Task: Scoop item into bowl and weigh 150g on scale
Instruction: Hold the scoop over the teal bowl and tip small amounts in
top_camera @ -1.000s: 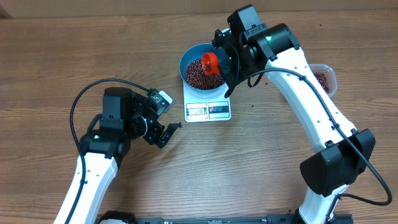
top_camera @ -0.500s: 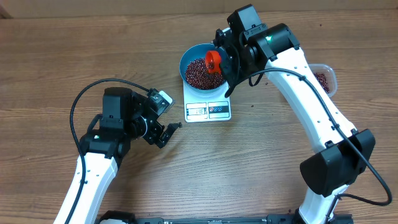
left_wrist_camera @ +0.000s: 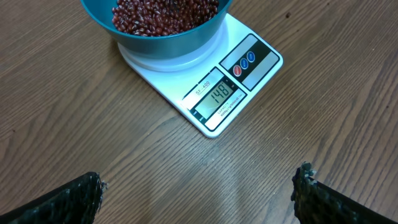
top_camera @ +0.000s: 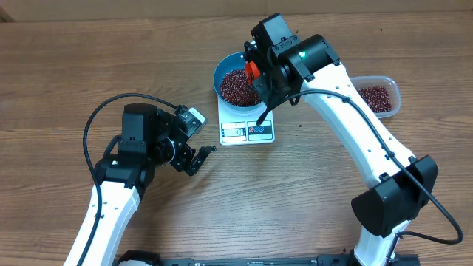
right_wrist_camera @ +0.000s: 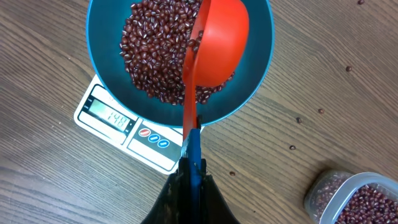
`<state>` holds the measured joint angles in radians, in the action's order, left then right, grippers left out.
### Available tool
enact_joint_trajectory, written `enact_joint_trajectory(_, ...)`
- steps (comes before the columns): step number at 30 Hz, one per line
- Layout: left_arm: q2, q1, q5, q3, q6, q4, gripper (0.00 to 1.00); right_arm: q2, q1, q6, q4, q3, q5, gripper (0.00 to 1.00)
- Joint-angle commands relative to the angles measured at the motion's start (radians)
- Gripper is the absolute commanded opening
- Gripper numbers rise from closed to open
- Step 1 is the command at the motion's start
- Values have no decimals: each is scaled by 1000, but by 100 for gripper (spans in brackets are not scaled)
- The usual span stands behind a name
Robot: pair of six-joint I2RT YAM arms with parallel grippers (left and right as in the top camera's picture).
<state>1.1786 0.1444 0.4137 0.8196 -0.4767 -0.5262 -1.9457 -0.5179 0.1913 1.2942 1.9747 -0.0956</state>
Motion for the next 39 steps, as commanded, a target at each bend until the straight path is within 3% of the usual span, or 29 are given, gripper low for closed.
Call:
enact_joint_trajectory(1, 0, 0, -3, 1, 10, 3, 100, 45, 2, 0, -6, 37, -9, 4)
enact_joint_trajectory(17, 0, 0, -3, 1, 10, 3, 99, 45, -12, 67, -8, 37, -80, 4)
enact_joint_trajectory(39, 0, 0, -3, 1, 10, 3, 100, 45, -8, 124, -5, 37, -23, 4)
